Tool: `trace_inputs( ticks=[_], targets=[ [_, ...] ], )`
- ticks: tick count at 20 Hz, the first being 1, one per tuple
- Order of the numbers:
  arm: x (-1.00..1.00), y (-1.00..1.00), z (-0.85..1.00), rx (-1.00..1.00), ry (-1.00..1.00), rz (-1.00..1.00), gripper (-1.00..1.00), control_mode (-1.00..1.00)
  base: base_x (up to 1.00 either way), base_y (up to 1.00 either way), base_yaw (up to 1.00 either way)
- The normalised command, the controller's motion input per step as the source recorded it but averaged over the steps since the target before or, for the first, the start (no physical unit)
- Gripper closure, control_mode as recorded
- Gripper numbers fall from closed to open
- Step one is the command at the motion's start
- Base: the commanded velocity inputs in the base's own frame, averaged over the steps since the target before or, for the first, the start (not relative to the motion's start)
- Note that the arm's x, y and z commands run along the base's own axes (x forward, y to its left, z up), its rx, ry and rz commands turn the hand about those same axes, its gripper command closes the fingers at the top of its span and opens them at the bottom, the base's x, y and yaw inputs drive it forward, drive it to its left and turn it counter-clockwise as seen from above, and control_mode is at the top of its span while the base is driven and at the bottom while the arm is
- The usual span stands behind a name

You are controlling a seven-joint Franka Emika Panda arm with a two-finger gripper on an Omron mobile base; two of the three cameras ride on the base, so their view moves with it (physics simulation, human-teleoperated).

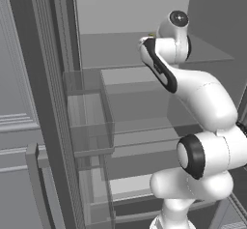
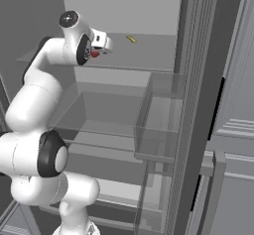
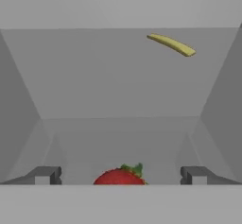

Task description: Take the strawberry from the fridge and place it on top of the pancake, located on the dining counter.

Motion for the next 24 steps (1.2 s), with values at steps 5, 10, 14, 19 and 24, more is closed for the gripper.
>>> trace_inputs(
  ticks=[5,10,14,19,24],
  targets=[
    [0.16,0.00,-0.08,0.00,0.06,0.00,-1.00,-1.00,0.00,0.00,0.00],
    [0.00,0.00,-0.19,0.00,0.02,0.00,-1.00,-1.00,0.00,0.00,0.00],
    [-0.07,0.00,-0.06,0.00,0.00,-0.02,-1.00,-1.00,0.00,0.00,0.00],
    [-0.26,0.00,-0.10,0.00,-0.02,-0.05,-1.00,-1.00,0.00,0.00,0.00],
    [-0.19,0.00,-0.12,0.00,-0.02,-0.06,-1.00,-1.00,0.00,0.00,0.00]
  ],
)
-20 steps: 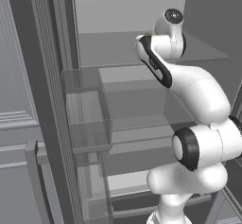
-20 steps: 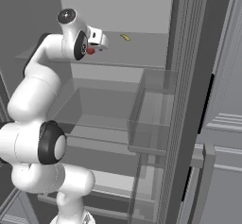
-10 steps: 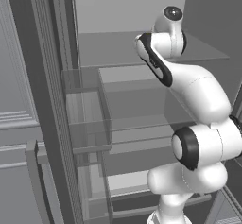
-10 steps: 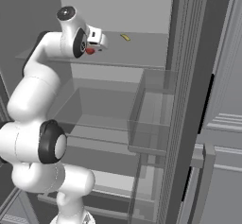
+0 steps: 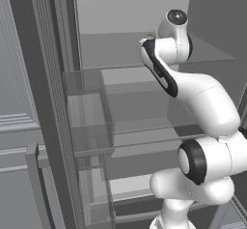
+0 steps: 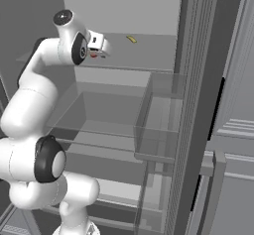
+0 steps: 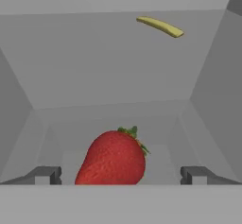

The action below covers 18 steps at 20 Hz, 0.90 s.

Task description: Take the strawberry from the fridge and place it on top of the pancake, located on the dining counter.

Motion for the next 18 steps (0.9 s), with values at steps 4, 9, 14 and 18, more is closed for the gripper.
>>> trace_inputs(
  ticks=[4,9,14,18],
  targets=[
    [0.00,0.00,-0.01,0.00,0.00,0.00,-1.00,-1.00,0.00,0.00,0.00],
    [0.20,0.00,0.00,0.00,0.00,0.01,-1.00,-1.00,0.00,0.00,0.00],
    [0.27,0.00,0.00,0.00,0.00,0.01,-1.00,-1.00,0.00,0.00,0.00],
    [0.09,0.00,0.00,0.00,0.00,0.00,-1.00,-1.00,0.00,0.00,0.00]
  ],
)
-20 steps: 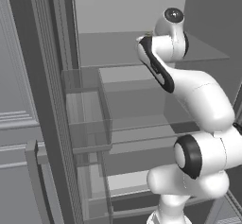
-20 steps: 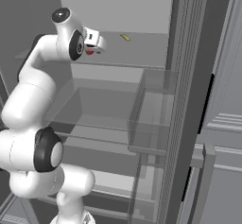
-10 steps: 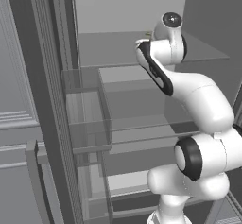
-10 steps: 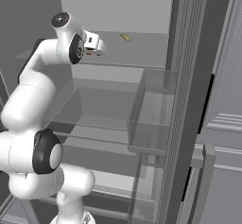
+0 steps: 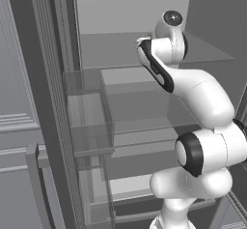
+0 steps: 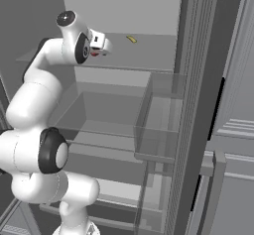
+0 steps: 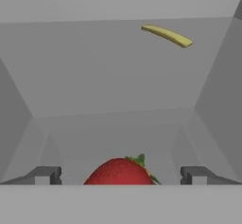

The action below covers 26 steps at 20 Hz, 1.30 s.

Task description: Take the strawberry from the fridge and place it on top of the pancake, located on the dining counter.

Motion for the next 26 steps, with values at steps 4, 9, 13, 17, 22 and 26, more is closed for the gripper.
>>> trace_inputs(
  ticks=[4,9,13,17,22,26],
  targets=[
    [0.00,0.00,-0.02,0.00,0.00,0.00,-1.00,-1.00,0.00,0.00,0.00],
    [0.00,0.00,-0.09,0.00,0.00,0.00,1.00,-1.00,0.00,0.00,0.00],
    [0.00,0.00,-0.02,0.00,0.00,0.00,1.00,-1.00,0.00,0.00,0.00],
    [-0.02,0.00,0.00,0.00,-0.18,0.05,1.00,-1.00,0.00,0.00,0.00],
    [-0.25,0.00,0.00,0.00,-0.27,0.07,1.00,-1.00,0.00,0.00,0.00],
    [-0.89,0.00,0.24,0.01,-0.09,0.04,1.00,-1.00,0.00,0.00,0.00]
  ],
)
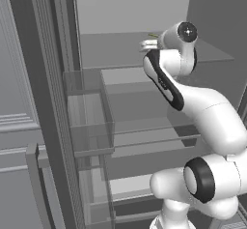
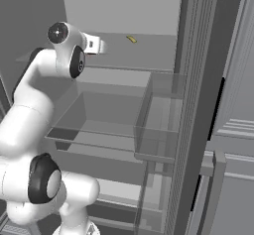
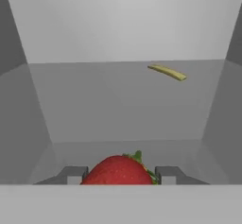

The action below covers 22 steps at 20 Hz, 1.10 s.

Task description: Take the strawberry from the fridge and place it on top of the pancake, located on the dining counter.

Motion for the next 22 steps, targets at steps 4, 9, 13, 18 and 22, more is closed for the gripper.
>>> trace_inputs(
  ticks=[4,9,13,18,22],
  targets=[
    [-1.00,0.07,0.47,0.00,0.00,0.00,1.00,-1.00,0.00,0.00,0.00],
    [-1.00,0.01,0.05,0.00,0.02,0.00,1.00,-1.00,0.00,0.00,0.00],
    [-1.00,0.08,-0.16,-0.06,0.19,0.02,1.00,-1.00,0.00,0.00,0.00],
    [-1.00,0.03,-0.58,-0.02,0.30,0.00,1.00,-1.00,0.00,0.00,0.00],
    [-1.00,0.00,-0.59,0.00,0.44,0.00,1.00,-1.00,0.00,0.00,0.00]
  ],
)
